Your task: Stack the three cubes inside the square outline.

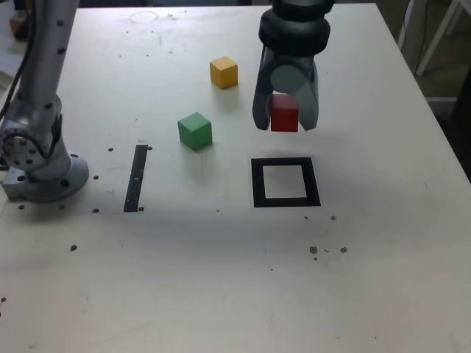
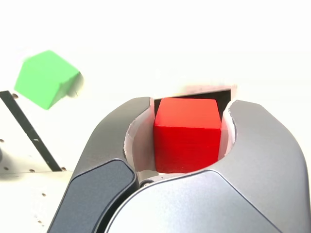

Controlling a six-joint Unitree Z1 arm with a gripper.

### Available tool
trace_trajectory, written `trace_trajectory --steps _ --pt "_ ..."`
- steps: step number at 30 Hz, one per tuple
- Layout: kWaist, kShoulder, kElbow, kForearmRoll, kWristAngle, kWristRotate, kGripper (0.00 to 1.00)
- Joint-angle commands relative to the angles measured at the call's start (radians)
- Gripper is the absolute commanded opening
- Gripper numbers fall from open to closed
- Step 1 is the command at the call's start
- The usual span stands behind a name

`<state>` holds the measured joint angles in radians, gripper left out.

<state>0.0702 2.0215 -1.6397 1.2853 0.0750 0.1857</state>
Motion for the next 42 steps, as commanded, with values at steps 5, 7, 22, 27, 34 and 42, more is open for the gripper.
trace_trajectory --steps 5,7,22,27,34,42 --pt "-0.05 -0.023 0.074 -0.065 -0.023 -0.059 0.31" --pt "-0.06 -0.023 0.092 -0.078 -0.026 -0.079 0.31" --pt "-0.112 -0.009 0.137 -0.123 -0.028 -0.193 0.31" --pt "-0.116 -0.001 0.157 -0.148 -0.034 -0.2 0.31" --pt "-0.116 0.008 0.174 -0.172 -0.038 -0.2 0.31" --pt "-0.116 0.018 0.193 -0.206 -0.045 -0.2 0.31"
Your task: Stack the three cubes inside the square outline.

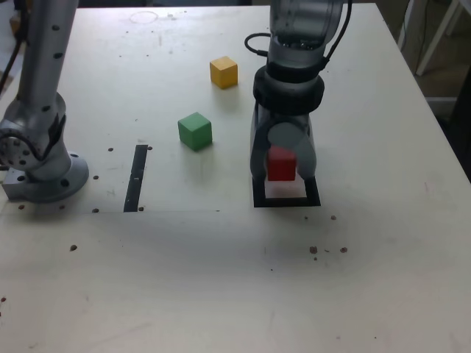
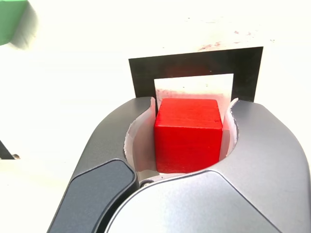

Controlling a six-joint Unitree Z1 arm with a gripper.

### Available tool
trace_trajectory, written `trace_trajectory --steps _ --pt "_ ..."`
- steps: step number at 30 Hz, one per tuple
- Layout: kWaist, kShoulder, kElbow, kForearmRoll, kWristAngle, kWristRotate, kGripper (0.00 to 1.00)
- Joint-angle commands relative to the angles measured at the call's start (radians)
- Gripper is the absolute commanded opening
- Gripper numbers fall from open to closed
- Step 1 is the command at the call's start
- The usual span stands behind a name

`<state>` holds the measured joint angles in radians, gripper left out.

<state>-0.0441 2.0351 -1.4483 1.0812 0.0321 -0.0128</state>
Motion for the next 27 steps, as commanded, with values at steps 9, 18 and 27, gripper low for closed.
trace_trajectory --steps 9,18,27 --pt "-0.002 0.012 0.013 -0.023 -0.013 0.0 0.32" --pt "-0.002 0.014 0.019 -0.034 -0.017 0.023 0.68" --pt "-0.002 0.016 0.025 -0.044 -0.037 0.055 1.0"
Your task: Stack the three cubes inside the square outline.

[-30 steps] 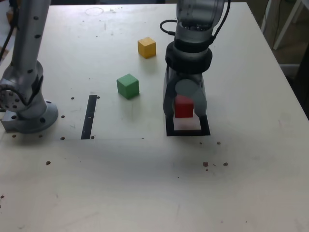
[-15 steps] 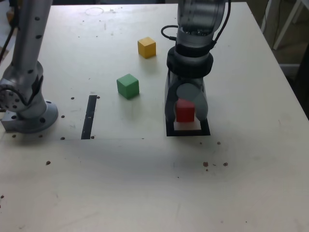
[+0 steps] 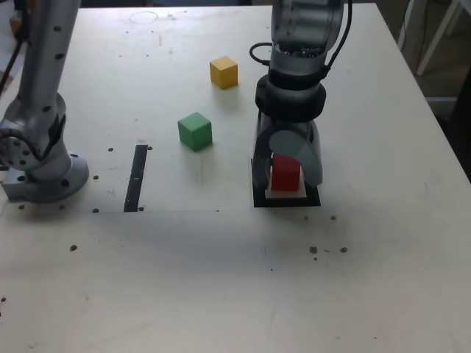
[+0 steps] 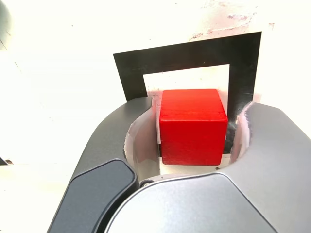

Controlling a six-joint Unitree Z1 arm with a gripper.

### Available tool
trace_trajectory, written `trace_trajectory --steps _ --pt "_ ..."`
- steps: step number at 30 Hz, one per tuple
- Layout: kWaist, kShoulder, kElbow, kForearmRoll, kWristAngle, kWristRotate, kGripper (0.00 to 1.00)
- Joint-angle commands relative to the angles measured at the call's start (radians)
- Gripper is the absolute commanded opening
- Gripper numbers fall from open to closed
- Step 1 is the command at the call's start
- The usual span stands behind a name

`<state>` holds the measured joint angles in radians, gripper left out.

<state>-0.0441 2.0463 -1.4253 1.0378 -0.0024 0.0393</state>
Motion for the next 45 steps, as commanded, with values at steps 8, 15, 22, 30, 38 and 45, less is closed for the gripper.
trace_trajectory --steps 8,15,22,30,38,45 --pt "0.004 -0.017 0.012 0.003 0.004 0.006 1.0" --pt "0.036 -0.068 0.019 0.047 0.067 -0.002 1.0" --pt "0.121 -0.113 0.006 0.126 0.132 0.043 1.0" --pt "0.274 -0.156 -0.012 0.21 0.157 0.162 1.0" --pt "0.435 -0.186 -0.019 0.223 0.173 0.214 0.99" --pt "0.565 -0.189 -0.023 0.22 0.177 0.233 0.99"
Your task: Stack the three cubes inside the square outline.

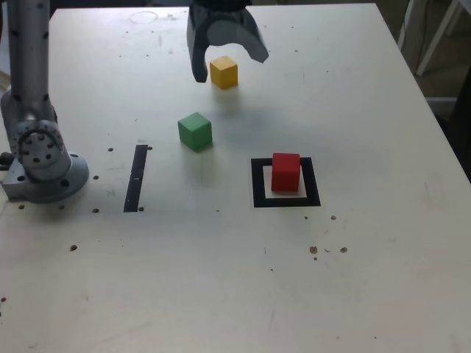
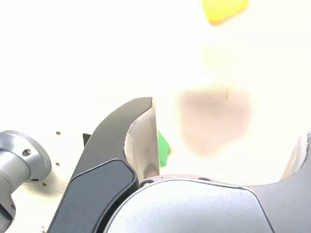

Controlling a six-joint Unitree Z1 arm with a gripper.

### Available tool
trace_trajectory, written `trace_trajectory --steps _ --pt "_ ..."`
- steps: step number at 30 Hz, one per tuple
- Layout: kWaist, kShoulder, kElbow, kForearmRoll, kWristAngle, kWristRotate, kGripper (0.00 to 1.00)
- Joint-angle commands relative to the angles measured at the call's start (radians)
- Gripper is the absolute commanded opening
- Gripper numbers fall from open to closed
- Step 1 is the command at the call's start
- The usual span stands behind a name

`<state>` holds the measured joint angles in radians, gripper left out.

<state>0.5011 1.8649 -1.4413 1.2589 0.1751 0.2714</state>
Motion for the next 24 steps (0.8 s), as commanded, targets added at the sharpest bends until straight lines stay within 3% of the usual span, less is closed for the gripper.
trace_trajectory --steps 1,14,24 --pt "0.035 -0.006 -0.008 -0.002 -0.001 -0.001 0.99" --pt "0.208 0.08 -0.036 -0.008 -0.035 -0.013 1.0" --pt "0.266 0.207 -0.102 -0.009 -0.042 0.019 0.99"
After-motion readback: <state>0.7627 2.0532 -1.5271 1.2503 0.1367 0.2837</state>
